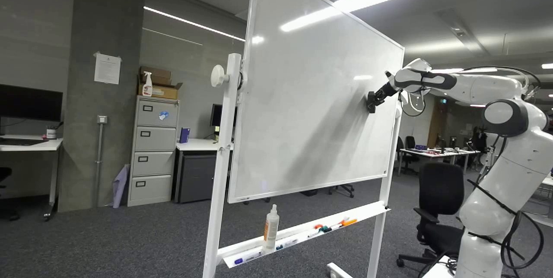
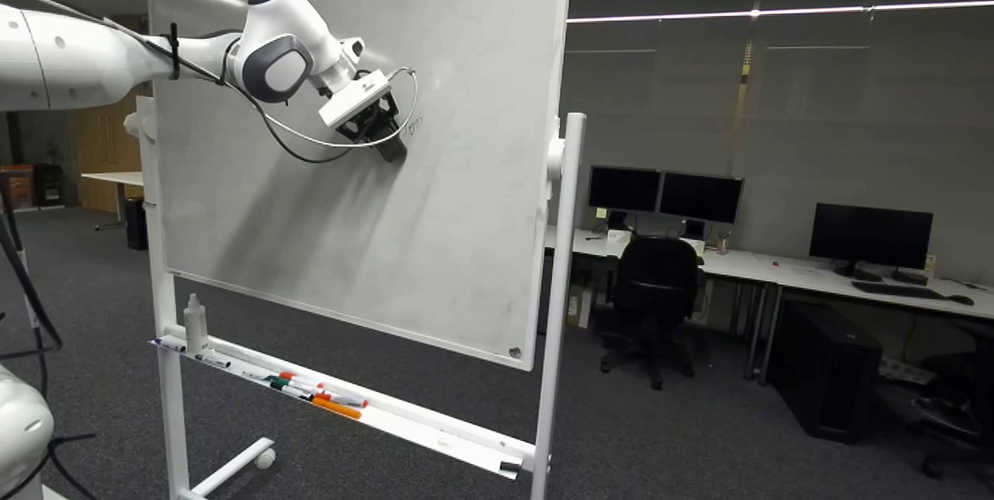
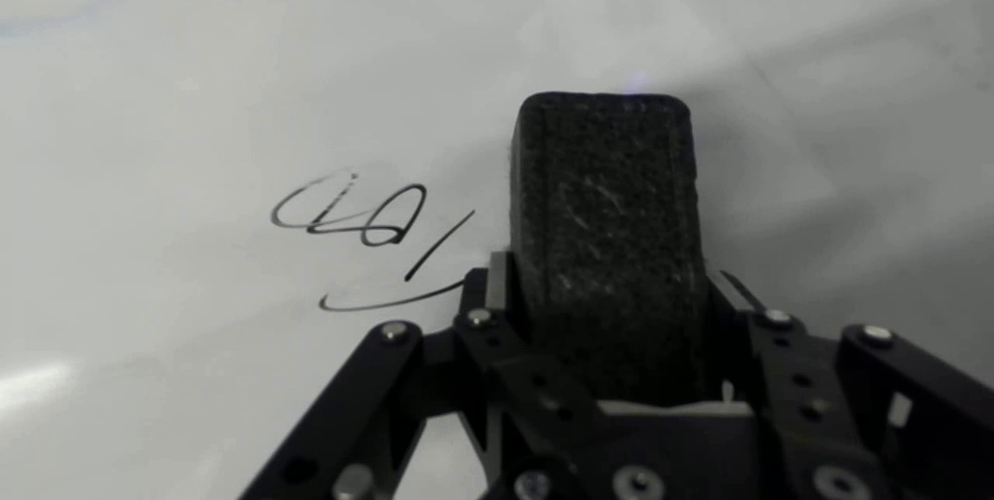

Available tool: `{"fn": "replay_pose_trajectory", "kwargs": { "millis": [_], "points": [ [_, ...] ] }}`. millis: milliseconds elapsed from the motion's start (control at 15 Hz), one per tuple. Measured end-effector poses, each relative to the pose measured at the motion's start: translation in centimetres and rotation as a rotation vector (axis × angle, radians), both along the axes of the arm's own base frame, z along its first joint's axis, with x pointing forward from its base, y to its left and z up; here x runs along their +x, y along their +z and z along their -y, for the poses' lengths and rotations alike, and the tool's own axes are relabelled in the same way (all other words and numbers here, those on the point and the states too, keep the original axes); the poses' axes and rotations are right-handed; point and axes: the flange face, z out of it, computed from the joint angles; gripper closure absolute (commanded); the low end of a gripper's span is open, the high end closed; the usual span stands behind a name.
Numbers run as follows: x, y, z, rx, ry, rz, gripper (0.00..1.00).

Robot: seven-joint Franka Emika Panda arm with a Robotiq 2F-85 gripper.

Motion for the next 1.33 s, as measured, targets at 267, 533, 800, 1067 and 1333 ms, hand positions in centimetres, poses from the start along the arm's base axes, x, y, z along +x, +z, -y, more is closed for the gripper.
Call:
{"fn": "replay_pose_trajectory", "kwargs": {
  "millis": [267,533,800,1067,1333],
  "points": [
    [-0.3,0.1,-1.4,-0.048,0.008,0.046,0.66],
    [-0.9,0.9,-2.1,-0.128,-0.022,0.167,0.66],
    [-1.1,1.3,-1.9,-0.158,-0.080,0.251,0.66],
    [-1.1,1.7,-0.9,-0.155,-0.134,0.318,0.66],
    [-1.1,1.9,0.5,-0.127,-0.160,0.399,0.66]
  ]
}}
